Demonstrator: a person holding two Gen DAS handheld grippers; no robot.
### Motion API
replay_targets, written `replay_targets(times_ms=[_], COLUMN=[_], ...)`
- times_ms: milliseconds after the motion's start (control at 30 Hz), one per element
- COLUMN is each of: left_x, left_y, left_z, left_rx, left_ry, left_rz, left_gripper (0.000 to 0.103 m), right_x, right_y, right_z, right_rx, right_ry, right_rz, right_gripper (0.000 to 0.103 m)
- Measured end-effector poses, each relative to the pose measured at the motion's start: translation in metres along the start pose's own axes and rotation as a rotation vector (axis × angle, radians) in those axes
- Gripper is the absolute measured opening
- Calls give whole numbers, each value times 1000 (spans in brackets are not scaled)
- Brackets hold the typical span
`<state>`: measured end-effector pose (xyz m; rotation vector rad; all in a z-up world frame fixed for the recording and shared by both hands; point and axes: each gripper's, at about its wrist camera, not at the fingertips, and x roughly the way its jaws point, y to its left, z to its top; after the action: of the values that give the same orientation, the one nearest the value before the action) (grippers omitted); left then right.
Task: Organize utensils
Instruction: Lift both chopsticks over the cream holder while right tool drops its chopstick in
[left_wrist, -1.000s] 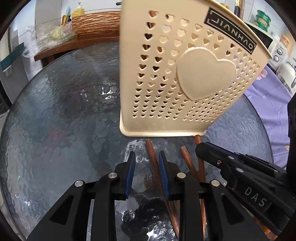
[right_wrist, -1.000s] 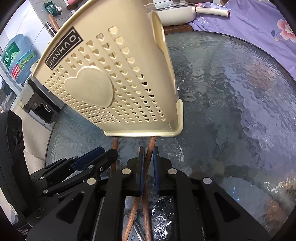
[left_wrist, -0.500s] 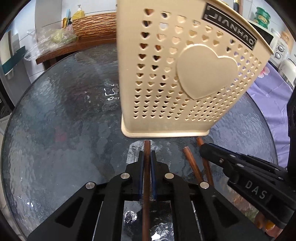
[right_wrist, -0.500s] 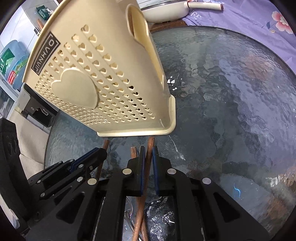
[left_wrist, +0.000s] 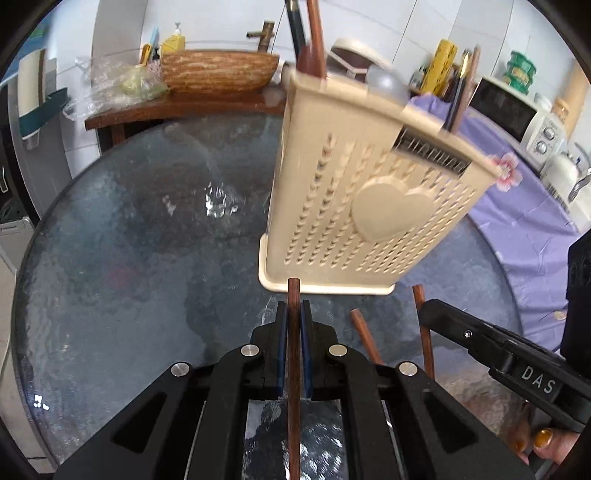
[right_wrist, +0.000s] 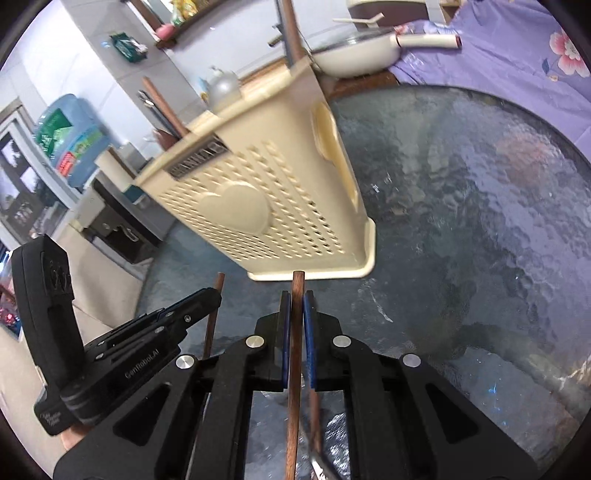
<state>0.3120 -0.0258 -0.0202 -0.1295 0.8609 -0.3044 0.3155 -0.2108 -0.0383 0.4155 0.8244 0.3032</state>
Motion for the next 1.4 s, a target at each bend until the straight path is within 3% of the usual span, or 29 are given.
replay_targets(times_ms=[400,1033,1400], left_x=[-65,-123,-144], left_y=[-15,-21,-23], left_z=[7,8,15], left_rx=[50,75,90], left_ry=[-138,-236,-286], left_rz=[-49,-126,-141], left_gripper=[7,6,6], right_x=[-58,-132,-149], right_y=[47,90,98], right_z=[-6,-7,6], right_rx=[-153,-284,-307], right_ry=[-113,-260,-308], right_rz=[91,177,169], right_gripper=[8,7,7])
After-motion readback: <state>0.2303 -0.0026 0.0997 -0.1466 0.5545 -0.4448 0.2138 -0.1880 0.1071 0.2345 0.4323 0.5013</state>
